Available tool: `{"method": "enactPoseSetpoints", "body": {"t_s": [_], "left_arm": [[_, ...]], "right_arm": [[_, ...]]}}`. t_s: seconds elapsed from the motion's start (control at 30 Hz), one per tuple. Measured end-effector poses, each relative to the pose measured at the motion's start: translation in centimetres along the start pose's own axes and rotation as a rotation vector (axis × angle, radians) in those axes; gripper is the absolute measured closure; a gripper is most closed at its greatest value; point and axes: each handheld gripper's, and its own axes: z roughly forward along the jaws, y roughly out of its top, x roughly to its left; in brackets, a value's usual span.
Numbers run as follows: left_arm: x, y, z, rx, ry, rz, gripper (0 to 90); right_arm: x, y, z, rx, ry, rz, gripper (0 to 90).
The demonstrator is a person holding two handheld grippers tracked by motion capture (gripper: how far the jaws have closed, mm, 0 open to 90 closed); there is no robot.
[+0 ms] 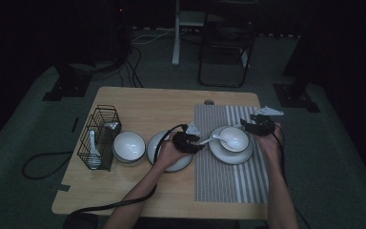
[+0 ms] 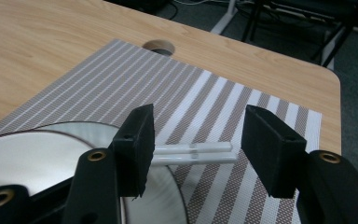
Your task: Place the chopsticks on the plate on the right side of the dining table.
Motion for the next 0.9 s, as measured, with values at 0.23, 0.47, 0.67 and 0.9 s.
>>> {"method": "enactPoseSetpoints", "body": {"t_s": [0.23,0.47,0.67,0.9], "left_arm": [[-0.1,0.2,0.5,0.004,-0.003,-0.004,58.8],[-0.4,0.5,1.1,0.021,0.007,0.001,61.9],[-0.4,0.7,1.3,0.035,0.021,0.014,66.9],[-0.4,0.9,1.4,0.043,0.035,0.029,76.6]], "right_arm": [[-0.3,0.1,1.5,0.023,-0.018,0.031,42.2],[-0.9,-0.5,3.2,0.072,-0.043,0.090,41.3],[-0.9,-0.5,4.0,0.093,-0.057,0.109,41.5],[-0.5,0.2,4.6,0.110,-0.060,0.085,41.3]]}}
